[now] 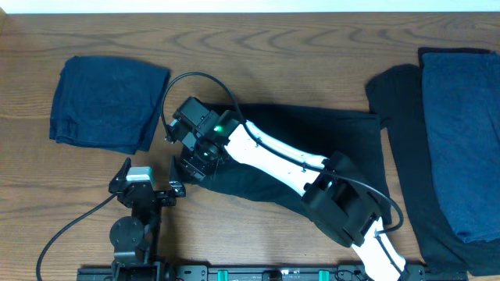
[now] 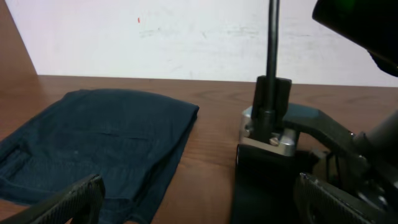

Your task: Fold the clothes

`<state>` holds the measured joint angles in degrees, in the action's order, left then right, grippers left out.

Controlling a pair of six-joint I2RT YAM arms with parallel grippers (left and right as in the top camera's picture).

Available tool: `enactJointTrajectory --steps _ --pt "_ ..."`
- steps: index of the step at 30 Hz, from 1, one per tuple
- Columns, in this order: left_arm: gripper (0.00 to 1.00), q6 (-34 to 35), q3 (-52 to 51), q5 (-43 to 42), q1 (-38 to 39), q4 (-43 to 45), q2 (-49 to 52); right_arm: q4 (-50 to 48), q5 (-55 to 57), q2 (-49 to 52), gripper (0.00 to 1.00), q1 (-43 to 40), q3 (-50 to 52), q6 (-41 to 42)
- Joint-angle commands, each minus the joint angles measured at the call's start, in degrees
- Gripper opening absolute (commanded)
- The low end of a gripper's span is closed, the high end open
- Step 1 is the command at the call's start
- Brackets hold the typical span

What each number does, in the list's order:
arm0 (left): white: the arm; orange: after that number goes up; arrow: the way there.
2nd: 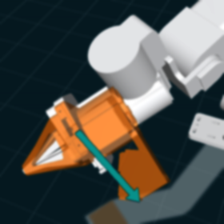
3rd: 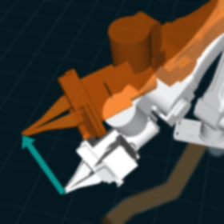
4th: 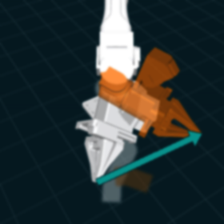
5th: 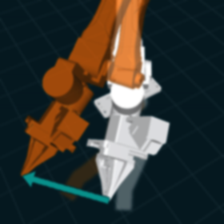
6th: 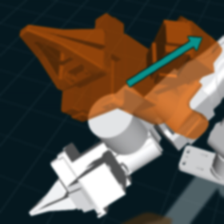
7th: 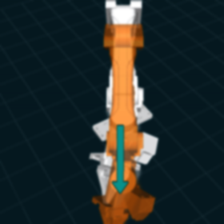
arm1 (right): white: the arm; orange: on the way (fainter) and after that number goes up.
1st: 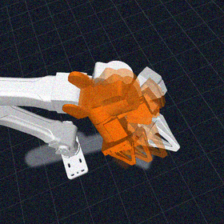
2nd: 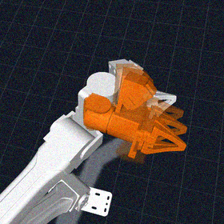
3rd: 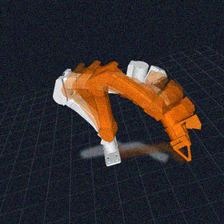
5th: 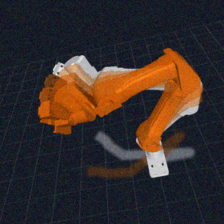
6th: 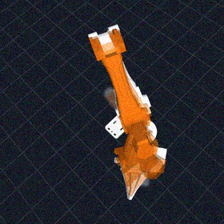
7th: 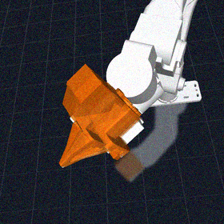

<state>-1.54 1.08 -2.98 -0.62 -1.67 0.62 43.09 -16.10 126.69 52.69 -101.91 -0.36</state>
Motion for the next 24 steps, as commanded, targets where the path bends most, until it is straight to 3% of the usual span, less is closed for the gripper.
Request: enactJointTrajectory --steps 1,8,15,19,24 --pt "0.98 -0.37 -0.85 0.68 0.22 -2.19 -0.39 0.92 -0.79 -3.89 0.83 -2.78 -1.25 -0.11" --pt "0.98 -0.35 -0.85 0.68 0.22 -2.19 -0.39 9.46 1.05 -13.22 0.84 -12.11 -1.25 -0.35" --pt "0.98 -0.37 -0.85 0.68 0.22 -2.19 -0.39 21.33 4.74 -17.59 0.77 -28.17 -1.22 -0.35" --pt "0.98 -0.37 -0.85 0.68 0.22 -2.19 -0.39 25.16 4.76 -17.03 0.63 -37.73 -0.22 -0.35" --pt "0.98 -0.35 -0.85 0.68 0.22 -2.19 -0.39 25.38 4.76 -16.37 0.34 -48.15 3.1 -0.31"
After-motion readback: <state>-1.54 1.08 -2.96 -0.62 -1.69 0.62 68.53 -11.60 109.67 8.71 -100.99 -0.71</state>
